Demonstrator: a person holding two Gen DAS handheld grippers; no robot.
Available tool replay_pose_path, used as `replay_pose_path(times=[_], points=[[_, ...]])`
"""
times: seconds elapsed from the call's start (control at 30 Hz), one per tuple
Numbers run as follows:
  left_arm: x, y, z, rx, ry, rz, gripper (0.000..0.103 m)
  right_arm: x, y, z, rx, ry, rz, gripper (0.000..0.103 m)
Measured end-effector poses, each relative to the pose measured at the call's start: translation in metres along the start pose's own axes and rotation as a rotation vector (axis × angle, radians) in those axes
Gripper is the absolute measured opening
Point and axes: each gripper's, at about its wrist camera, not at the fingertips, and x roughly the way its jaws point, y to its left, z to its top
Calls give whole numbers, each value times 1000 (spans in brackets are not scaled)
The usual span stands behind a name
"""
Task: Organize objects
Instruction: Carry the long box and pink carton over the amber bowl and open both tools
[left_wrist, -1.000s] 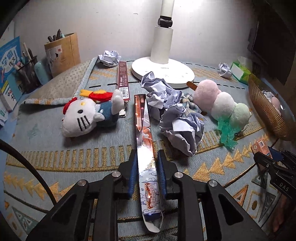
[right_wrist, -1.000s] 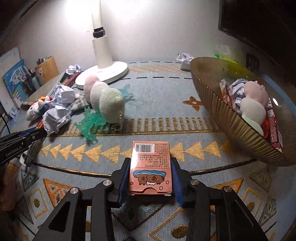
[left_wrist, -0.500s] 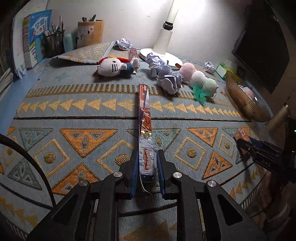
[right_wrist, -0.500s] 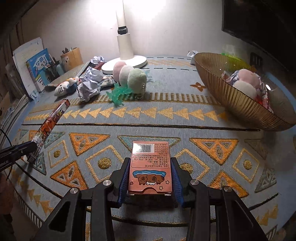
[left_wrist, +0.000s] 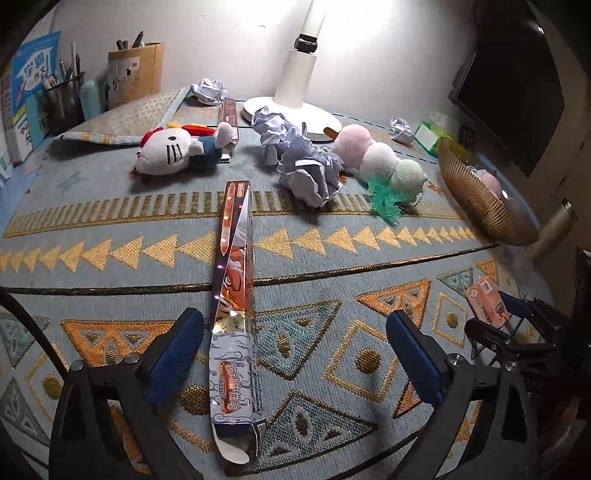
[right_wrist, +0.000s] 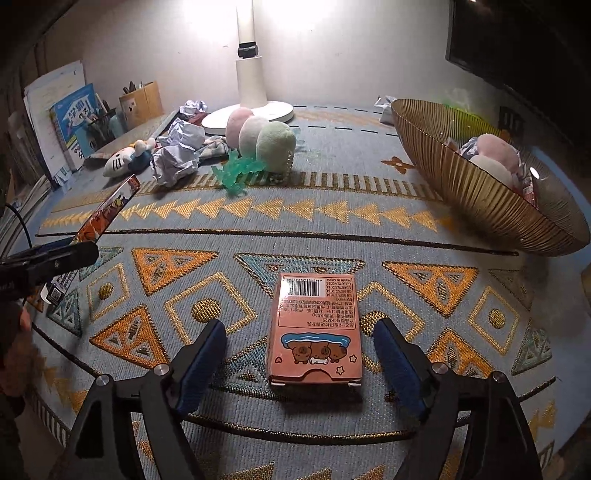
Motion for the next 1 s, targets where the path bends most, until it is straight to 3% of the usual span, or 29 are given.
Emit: replay_pose_path(times=[0.13,0.2,0.27,0.37,0.43,0.5,0.6,0.77,1.0], points=[[3,-4,3,7,4,51,93,0,-1,1,5,-3,1,82],[3,0,7,-11,-5,85,80,-1,-3,1,26,-8,5,82],[4,2,11,-7,-7,136,51,-1,-7,3,52,-9,8,82],[7,3,15,16,4,179,29,2,-12,7,86,-8,-15,82],[8,-1,14,48,10,183,15,3,-12,9,90,-10,-33,65],[6,-9,12,70,6,152,14,2,-5,11,54,-10,-50,40],[1,-25,7,102,-18,122,14,-3,7,9,18,-3,18,40],[-23,-48,13,117,-85,55,14,-17,1,11,72,-21,145,40],[-42,-103,50,175,-169,-55,14,-61,-52,33,189,-144,132,40]])
